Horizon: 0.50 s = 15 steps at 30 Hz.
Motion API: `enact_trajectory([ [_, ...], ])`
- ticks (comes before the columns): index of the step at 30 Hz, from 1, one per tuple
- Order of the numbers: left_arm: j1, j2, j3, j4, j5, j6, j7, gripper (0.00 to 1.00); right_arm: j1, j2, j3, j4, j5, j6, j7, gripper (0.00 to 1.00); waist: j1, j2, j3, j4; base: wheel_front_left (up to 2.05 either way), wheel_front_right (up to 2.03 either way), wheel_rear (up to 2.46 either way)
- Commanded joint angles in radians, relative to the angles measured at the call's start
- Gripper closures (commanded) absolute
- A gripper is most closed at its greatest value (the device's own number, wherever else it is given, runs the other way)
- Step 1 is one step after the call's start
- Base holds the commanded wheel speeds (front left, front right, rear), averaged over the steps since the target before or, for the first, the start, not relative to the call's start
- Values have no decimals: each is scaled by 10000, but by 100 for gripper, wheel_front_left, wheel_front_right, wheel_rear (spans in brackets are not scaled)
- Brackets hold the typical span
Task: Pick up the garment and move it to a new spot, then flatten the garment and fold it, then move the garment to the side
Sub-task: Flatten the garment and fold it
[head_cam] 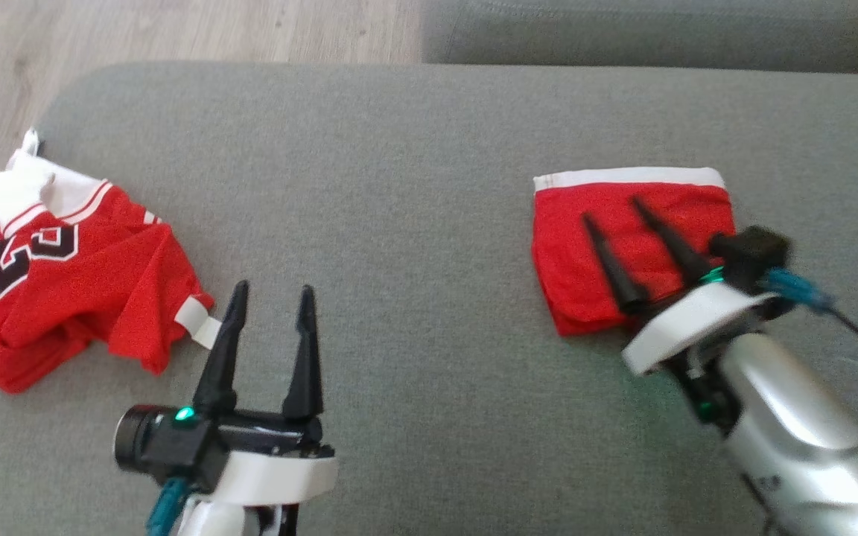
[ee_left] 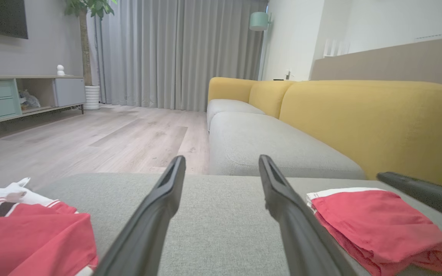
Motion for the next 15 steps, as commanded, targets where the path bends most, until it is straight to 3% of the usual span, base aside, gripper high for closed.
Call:
enact_trajectory([
  [1, 143, -28, 489, -422, -364, 119, -51, 0, 349, -310, -729, -737, -801, 65, -427, 0, -1, 0, -323, -163, 0, 0, 0],
  [5, 705, -28, 797, -583, -868, 383, -51, 0, 1928, -152, -2601, -2391, -1907, 65, -554, 0, -1, 0, -793, -423, 0, 0, 0],
  [8, 1248, -29, 937, -555, -773, 639, -51, 0, 3604, 415, -4142, -3719, -2558, 65, -558, 0, -1, 0, -1255, -554, 0, 0, 0],
  [12, 2126, -29, 1150, -608, -665, 894, -51, 0, 5506, 991, -4920, -4682, -3463, 65, -560, 0, -1, 0, -1689, -782, 0, 0, 0],
  [15, 2504, -29, 1284, -588, -453, 931, -51, 0, 6079, 1155, -5025, -4820, -3829, 65, -561, 0, -1, 0, -1817, -884, 0, 0, 0],
])
